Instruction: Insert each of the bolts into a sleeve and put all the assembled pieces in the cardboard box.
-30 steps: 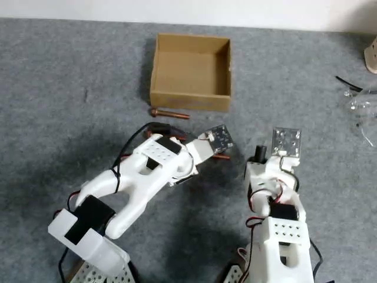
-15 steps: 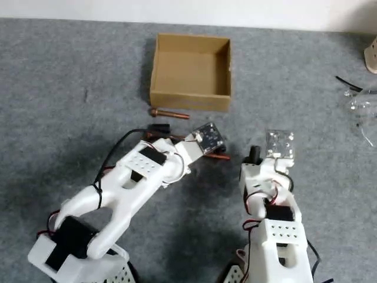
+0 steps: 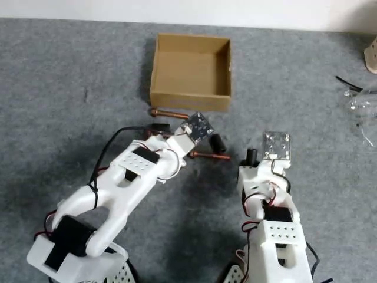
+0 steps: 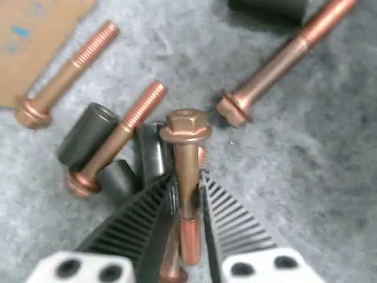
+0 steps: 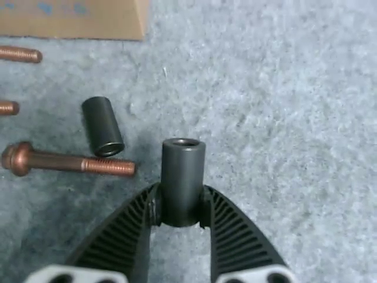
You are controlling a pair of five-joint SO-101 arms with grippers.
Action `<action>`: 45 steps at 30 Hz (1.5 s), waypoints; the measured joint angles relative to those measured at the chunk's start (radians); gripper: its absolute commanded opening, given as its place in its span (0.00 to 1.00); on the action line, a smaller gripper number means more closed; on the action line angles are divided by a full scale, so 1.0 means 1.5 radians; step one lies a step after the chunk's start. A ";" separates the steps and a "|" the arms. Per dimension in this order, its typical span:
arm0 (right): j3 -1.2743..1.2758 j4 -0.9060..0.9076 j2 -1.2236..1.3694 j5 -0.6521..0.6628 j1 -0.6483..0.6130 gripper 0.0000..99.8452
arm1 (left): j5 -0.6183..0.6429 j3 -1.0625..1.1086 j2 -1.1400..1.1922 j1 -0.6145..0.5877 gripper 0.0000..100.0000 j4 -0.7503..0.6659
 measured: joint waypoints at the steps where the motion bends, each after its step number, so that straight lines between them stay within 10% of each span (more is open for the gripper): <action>1: 0.000 0.000 0.000 0.000 0.000 0.00 | 0.000 0.000 0.000 0.000 0.01 0.000; 28: 0.005 -0.014 0.000 0.000 -0.001 0.00 | 0.063 0.009 -0.008 -0.025 0.01 -0.019; 45: 0.005 -0.014 0.000 0.000 -0.078 0.00 | 0.141 0.266 -0.455 -0.086 0.01 -0.103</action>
